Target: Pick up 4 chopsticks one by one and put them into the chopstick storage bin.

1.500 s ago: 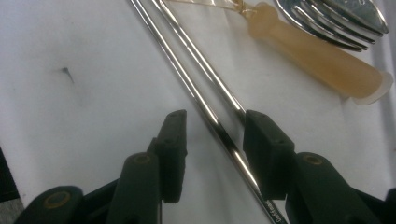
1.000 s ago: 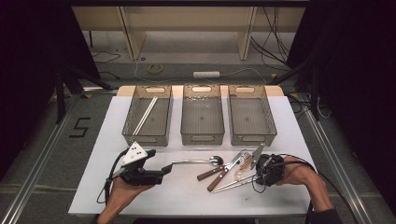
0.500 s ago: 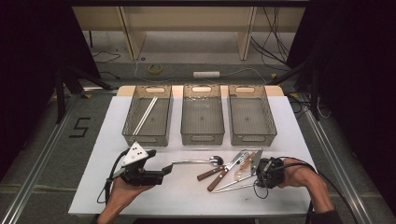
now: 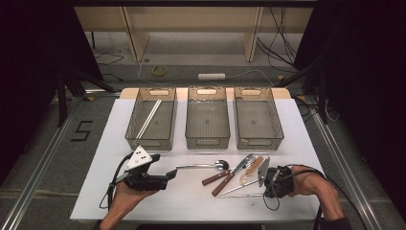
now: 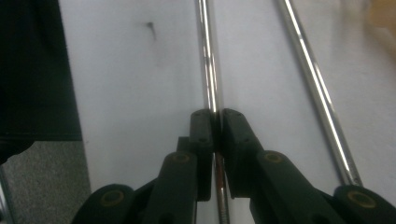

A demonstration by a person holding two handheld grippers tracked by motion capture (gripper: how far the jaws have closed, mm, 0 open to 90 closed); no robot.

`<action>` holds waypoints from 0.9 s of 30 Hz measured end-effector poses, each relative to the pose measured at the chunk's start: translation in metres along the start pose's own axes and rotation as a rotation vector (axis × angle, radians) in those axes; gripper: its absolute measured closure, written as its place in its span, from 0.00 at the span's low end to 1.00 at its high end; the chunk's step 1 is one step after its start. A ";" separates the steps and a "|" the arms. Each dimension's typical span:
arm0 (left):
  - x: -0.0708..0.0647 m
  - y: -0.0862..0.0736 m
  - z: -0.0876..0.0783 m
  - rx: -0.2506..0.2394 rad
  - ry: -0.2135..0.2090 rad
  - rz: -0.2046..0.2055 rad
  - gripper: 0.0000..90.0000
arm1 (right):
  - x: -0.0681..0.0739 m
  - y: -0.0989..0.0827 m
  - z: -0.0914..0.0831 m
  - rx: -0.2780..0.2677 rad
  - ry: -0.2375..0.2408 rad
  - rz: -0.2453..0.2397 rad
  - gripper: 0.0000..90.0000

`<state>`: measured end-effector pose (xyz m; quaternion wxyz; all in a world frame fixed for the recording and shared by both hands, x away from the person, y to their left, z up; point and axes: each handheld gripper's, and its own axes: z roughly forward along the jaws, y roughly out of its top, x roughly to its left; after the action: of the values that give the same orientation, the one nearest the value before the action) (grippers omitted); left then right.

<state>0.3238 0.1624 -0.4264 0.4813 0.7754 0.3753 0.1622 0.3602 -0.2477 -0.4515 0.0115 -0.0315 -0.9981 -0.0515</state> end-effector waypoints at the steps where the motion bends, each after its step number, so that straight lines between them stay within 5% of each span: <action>1: 0.000 0.000 0.000 -0.001 0.000 0.000 0.19 | 0.001 0.000 0.000 0.000 0.012 0.000 0.94; 11: -0.001 0.000 0.001 0.001 -0.007 0.003 0.19 | 0.003 -0.005 -0.006 -0.016 0.057 -0.001 0.95; 27: -0.011 0.003 0.008 0.020 -0.058 0.031 0.19 | 0.009 0.002 -0.030 -0.111 0.008 -0.028 0.96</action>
<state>0.3222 0.1489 -0.4267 0.4815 0.7903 0.3508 0.1431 0.3524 -0.2481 -0.4215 0.0132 -0.0177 -0.9940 -0.1073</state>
